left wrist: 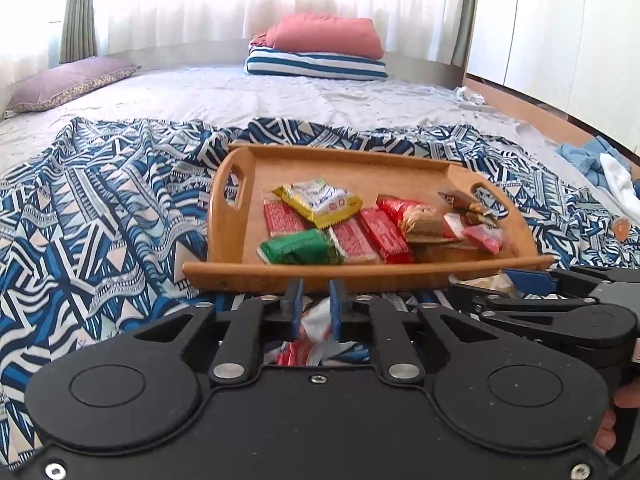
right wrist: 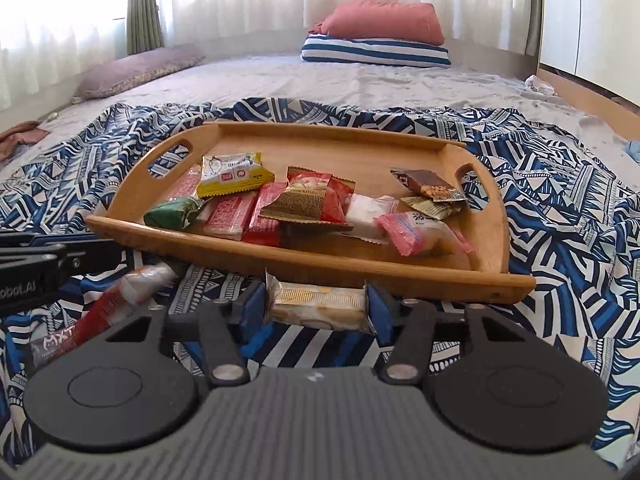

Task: Organize snacks
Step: 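Carry the red bar in the left tool while the right tool carries the wafer packet over the tray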

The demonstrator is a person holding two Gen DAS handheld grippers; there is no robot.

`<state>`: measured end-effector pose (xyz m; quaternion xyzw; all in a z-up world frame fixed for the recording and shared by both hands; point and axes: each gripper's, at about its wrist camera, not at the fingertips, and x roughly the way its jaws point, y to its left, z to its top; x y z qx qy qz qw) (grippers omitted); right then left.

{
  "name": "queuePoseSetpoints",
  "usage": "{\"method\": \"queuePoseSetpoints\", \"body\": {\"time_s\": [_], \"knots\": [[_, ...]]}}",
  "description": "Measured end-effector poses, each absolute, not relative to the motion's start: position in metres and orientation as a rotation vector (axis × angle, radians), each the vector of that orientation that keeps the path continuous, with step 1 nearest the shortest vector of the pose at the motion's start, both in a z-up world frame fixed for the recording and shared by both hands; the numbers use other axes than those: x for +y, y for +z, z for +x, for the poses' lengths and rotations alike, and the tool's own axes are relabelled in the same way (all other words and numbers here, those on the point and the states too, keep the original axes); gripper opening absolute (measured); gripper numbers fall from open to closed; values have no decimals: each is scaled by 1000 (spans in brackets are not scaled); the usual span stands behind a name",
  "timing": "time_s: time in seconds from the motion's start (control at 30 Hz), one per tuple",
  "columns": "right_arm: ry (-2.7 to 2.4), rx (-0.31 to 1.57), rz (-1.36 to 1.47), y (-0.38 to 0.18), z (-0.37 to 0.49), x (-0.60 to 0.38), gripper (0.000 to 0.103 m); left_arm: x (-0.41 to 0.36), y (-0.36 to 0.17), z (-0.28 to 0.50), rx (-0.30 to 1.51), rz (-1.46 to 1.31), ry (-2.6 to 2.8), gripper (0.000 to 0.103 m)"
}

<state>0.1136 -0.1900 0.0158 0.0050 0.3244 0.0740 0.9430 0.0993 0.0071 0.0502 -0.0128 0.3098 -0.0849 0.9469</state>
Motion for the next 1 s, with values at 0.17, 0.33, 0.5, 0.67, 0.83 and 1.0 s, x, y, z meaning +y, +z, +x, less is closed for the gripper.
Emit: {"method": "queuePoseSetpoints", "body": {"time_s": [0.17,0.33,0.5,0.67,0.83,1.0], "knots": [[145,631,11,26,109,-198,58,6,51,99,630,-28,-193,23],[132,641,31,22,105,-209,59,6,37,95,659,12,-192,55],[122,655,41,15,101,-215,59,5,19,101,716,23,-171,60],[126,653,32,12,97,-216,59,8,13,108,777,-53,-177,19],[130,629,26,16,93,-216,59,8,25,102,757,-70,-206,18],[131,592,36,28,93,-217,58,3,47,97,704,-68,-220,18]]}}
